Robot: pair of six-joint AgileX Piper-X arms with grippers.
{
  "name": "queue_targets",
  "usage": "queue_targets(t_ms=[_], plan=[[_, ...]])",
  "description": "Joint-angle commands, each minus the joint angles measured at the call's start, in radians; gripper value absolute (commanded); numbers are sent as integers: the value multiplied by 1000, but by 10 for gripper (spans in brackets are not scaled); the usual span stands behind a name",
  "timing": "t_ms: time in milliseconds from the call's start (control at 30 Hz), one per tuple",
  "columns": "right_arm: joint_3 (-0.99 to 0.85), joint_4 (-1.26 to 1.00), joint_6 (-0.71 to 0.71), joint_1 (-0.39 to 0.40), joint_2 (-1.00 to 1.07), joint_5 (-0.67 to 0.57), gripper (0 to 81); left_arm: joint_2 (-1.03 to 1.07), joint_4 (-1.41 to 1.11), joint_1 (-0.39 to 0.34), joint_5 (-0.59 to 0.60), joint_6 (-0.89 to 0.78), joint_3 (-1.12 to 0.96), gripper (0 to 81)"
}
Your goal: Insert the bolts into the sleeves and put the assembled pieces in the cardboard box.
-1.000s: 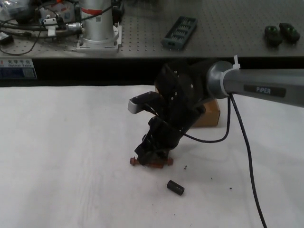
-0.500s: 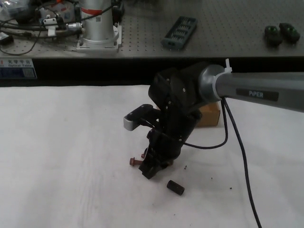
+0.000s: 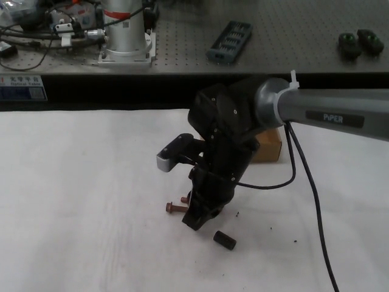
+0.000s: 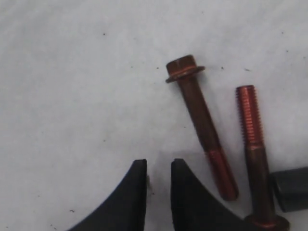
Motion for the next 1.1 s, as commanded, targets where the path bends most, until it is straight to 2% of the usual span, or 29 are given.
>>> queue_targets(t_ms=[0, 167, 367, 500, 667, 867, 1067], plan=[[3, 12, -15, 12, -24, -12, 150, -11, -6, 2, 9, 14, -4, 321], [-10, 10, -25, 50, -24, -31, 150, -11, -6, 2, 9, 14, -4, 321], [-40, 7, -142, 77, -24, -32, 150, -11, -6, 2, 9, 14, -4, 321], [-79, 31, -228, 70, -24, -23, 150, -11, -6, 2, 9, 14, -4, 321], [-109, 33, -310, 45, -24, 58, 151, -11, -6, 2, 9, 14, -4, 321], [-109, 9, -332, 28, -16, 97, 155, -7, -22, 2, 9, 14, -4, 321], [-111, -2, -324, 23, 31, 118, 232, -7, -35, 2, 9, -12, -4, 321]])
